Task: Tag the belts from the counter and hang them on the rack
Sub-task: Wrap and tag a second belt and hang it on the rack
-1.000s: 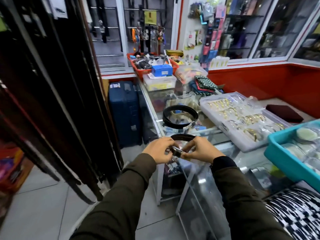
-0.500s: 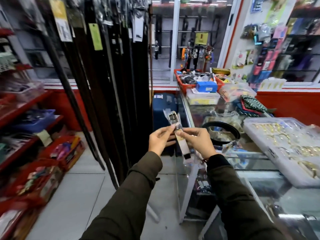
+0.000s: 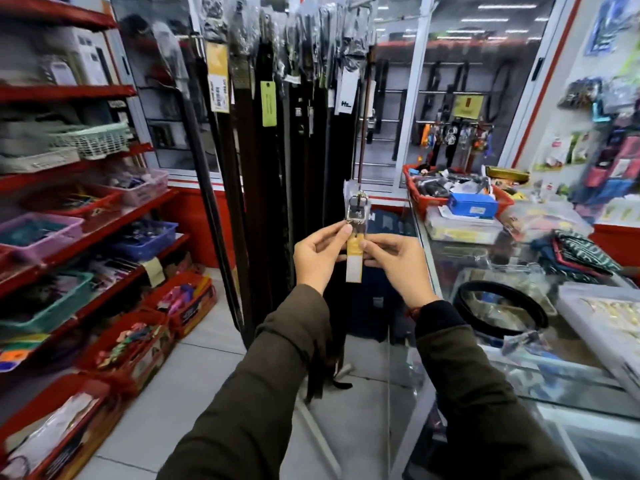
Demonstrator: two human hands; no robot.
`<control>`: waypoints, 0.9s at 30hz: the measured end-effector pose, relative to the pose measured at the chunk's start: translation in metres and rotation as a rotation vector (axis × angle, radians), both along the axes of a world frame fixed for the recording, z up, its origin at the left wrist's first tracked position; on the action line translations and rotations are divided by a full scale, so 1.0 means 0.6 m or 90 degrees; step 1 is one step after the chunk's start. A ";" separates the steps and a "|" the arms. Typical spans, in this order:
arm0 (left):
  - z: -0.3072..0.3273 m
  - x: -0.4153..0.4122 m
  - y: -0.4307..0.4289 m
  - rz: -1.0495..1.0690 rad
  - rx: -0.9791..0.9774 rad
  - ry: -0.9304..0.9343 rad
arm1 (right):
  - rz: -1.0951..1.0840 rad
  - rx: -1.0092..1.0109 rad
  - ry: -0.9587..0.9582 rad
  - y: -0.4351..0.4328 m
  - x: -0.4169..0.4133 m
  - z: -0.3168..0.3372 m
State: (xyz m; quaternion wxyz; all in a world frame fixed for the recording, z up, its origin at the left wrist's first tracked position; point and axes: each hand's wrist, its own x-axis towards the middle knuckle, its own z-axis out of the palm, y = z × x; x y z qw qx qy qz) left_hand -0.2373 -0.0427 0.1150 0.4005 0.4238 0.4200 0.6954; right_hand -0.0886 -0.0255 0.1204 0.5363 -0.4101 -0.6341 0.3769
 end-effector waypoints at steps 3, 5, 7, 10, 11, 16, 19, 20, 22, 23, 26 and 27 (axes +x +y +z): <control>0.042 -0.035 0.003 -0.014 0.039 -0.003 | 0.038 0.027 0.061 0.013 -0.033 0.029; 0.074 -0.058 0.002 -0.017 0.055 -0.009 | 0.063 0.046 0.085 0.022 -0.060 0.057; 0.104 -0.077 0.003 -0.006 0.070 -0.023 | 0.088 0.070 0.099 0.030 -0.086 0.087; 0.152 -0.105 0.007 0.032 0.102 -0.037 | 0.123 0.092 0.124 0.043 -0.123 0.131; 0.165 -0.112 0.008 0.040 0.112 -0.037 | 0.130 0.098 0.133 0.046 -0.134 0.145; 0.236 -0.157 0.009 0.081 0.173 0.008 | 0.170 0.139 0.183 0.067 -0.194 0.224; 0.284 -0.186 0.005 0.110 0.204 -0.004 | 0.203 0.168 0.202 0.072 -0.231 0.273; 0.301 -0.196 0.004 0.115 0.212 -0.021 | 0.215 0.172 0.213 0.072 -0.242 0.290; 0.328 -0.212 -0.001 0.115 0.229 -0.054 | 0.242 0.173 0.244 0.070 -0.262 0.319; 0.341 -0.220 -0.004 0.116 0.237 -0.062 | 0.256 0.175 0.257 0.069 -0.270 0.332; 0.373 -0.240 -0.010 0.142 0.258 -0.057 | 0.275 0.191 0.272 0.065 -0.297 0.371; 0.384 -0.246 -0.011 0.152 0.260 -0.055 | 0.278 0.188 0.277 0.064 -0.305 0.382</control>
